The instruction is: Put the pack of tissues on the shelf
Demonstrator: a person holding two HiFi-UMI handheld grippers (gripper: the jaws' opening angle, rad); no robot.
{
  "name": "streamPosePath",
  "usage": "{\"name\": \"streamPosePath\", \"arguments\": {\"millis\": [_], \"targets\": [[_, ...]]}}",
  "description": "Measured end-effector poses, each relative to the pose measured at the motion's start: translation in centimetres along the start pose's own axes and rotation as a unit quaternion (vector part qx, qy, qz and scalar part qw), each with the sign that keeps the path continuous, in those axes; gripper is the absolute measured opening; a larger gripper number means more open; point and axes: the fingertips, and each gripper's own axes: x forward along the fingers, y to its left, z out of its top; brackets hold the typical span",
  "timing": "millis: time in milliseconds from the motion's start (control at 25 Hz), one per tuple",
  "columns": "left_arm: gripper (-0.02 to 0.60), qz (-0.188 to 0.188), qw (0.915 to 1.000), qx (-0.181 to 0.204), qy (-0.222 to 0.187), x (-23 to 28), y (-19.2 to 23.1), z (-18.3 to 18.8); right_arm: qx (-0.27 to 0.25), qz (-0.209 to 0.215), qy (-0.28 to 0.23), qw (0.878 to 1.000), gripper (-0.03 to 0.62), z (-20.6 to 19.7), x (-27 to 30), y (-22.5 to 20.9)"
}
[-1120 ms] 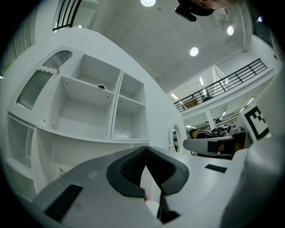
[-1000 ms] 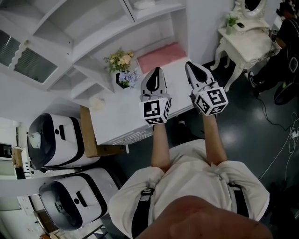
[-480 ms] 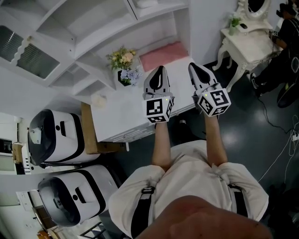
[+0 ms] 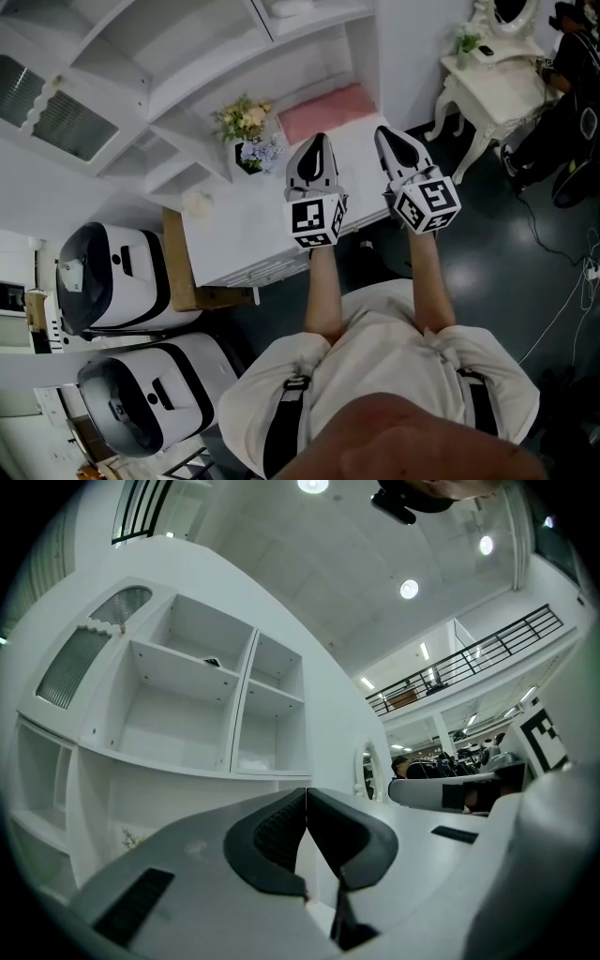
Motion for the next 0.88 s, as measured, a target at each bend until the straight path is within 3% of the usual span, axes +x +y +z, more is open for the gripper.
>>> {"name": "streamPosePath", "arguments": {"millis": [880], "targets": [[0.011,-0.004,1.0000,-0.002,0.001,0.20,0.33,-0.10,-0.001,-0.003,0.006,1.000,0.067,-0.48,0.43,0.17]]}}
